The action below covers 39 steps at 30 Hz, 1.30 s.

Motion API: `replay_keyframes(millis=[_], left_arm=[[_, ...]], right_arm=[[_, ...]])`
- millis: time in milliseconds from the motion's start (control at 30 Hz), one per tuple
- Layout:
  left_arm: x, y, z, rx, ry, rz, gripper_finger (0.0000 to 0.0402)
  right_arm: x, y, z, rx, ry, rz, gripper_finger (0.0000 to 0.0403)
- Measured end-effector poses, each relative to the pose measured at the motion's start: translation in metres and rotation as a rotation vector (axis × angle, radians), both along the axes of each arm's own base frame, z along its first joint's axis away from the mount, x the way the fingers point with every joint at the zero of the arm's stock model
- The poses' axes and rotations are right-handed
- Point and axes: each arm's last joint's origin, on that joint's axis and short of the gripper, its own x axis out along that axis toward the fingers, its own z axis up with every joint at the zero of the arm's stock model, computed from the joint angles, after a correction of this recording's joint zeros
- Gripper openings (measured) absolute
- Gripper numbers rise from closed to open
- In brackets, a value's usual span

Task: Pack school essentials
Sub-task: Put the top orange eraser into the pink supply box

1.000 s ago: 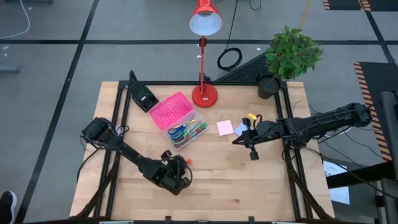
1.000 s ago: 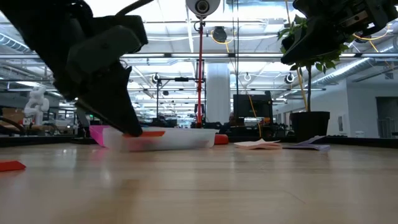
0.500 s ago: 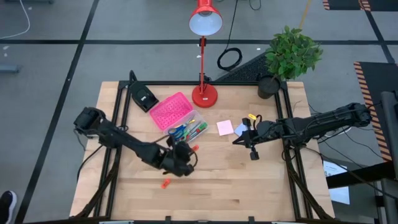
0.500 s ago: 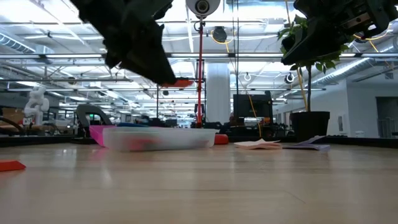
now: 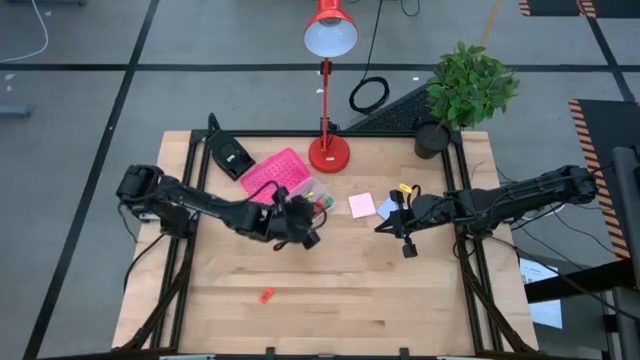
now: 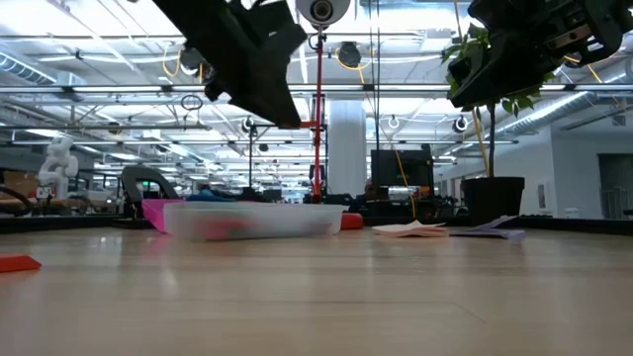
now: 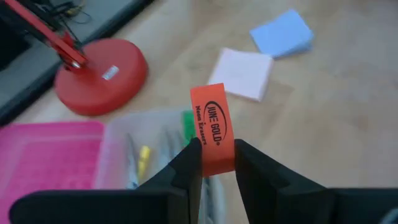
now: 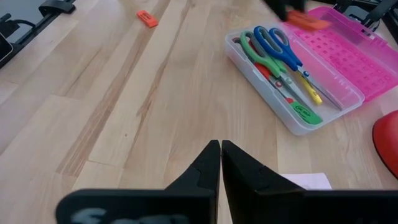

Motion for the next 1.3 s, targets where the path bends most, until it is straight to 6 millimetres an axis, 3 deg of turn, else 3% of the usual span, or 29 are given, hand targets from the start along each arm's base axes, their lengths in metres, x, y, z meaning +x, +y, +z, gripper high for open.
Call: replay_keyframes(millis=[300,500,900,1300], left_arm=[[0.01,0.038,-0.006,-0.03,0.014,0.046,0.0088],[0.022,0.049,-0.027,-0.079,0.032,0.046,0.0088],[0.035,0.053,-0.07,-0.139,0.113,0.026,0.0088],[0.033,0.053,-0.073,-0.166,0.132,0.058,0.0088]], right_arm=[[0.0,0.0,0.0,-0.003,0.003,0.001,0.0008],[0.0,0.0,0.0,-0.015,0.001,0.01,0.0008],[-0.002,0.0,-0.005,-0.021,0.013,0.008,0.0008],[-0.002,0.0,-0.006,-0.021,0.006,0.009,0.0008]])
